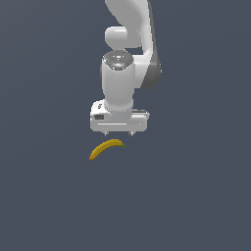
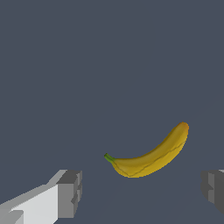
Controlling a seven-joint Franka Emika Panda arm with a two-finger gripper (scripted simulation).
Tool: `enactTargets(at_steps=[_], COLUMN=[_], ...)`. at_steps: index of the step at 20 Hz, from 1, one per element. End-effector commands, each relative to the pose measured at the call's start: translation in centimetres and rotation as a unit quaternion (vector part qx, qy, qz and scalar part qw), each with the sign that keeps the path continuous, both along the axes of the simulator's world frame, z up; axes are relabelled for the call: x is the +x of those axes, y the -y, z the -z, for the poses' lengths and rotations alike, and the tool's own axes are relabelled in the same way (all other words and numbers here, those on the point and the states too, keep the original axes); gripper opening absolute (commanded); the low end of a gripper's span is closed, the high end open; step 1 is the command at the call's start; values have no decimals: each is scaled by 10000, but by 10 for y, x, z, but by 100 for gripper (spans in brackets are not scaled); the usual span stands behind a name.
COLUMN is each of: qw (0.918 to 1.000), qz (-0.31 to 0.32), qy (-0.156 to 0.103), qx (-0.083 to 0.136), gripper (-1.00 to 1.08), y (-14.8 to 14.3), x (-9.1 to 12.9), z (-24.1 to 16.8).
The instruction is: Pick up the object and move it to a goal position.
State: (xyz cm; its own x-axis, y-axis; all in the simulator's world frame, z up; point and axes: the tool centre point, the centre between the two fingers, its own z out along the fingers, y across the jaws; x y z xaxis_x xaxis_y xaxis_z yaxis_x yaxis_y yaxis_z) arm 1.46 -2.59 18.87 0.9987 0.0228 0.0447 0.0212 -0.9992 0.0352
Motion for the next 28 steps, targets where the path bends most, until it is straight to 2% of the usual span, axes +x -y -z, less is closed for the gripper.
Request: enactTargets(at_steps=[1, 9, 18, 23, 28], qw=[10000, 9998, 9950, 9844, 9658], qz=[9, 171, 997, 1750, 2581], qy=[47, 31, 2, -27, -58], qx=[-35, -4, 99, 174, 235], gripper=[100, 100, 100, 100, 100], y=[5, 6, 14, 21, 30], x=[2, 1, -2, -6, -10], z=[-5, 0, 19, 36, 54])
